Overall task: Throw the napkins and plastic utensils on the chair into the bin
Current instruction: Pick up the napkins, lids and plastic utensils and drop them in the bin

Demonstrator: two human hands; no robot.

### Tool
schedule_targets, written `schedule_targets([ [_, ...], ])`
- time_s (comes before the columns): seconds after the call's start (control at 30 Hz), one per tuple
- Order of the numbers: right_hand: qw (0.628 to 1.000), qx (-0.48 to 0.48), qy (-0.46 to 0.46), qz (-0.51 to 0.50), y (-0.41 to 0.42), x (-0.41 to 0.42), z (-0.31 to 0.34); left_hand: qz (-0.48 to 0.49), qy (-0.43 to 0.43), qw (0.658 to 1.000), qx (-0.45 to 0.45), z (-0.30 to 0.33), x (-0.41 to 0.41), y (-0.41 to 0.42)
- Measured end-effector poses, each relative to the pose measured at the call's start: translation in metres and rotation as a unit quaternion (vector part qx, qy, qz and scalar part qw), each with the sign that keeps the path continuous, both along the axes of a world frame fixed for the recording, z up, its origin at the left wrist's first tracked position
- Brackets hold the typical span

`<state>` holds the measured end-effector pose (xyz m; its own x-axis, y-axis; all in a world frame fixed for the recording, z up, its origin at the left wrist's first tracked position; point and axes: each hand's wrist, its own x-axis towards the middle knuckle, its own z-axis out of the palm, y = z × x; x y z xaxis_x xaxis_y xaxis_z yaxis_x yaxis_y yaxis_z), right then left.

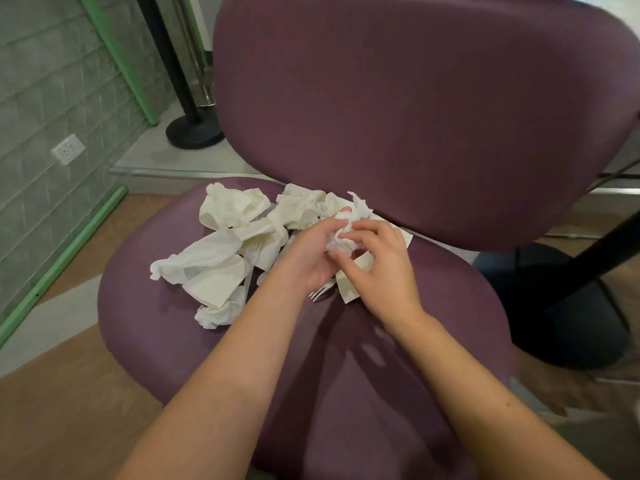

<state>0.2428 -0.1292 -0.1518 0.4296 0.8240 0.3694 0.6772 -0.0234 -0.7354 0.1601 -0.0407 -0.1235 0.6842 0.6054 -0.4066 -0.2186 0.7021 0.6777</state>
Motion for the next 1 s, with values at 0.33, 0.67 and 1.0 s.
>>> schedule_targets([
  [0.33, 0.978, 0.0, 0.185, -0.098, -0.07, 0.017, 0.026, -0.084, 0.088, 0.987, 0.104, -0.006, 0.021, -0.071],
  [0.67, 0.958, 0.03, 0.196, -0.205, -0.209, 0.082, 0.031, -0.172, 0.005, 0.982, 0.072, 0.016, 0.107, -0.197],
  [1.0, 0.916, -0.002, 0.188, -0.353, -0.349, 0.14, 0.007, -0.32, 0.087, 0.941, 0.071, -0.007, 0.198, -0.327],
])
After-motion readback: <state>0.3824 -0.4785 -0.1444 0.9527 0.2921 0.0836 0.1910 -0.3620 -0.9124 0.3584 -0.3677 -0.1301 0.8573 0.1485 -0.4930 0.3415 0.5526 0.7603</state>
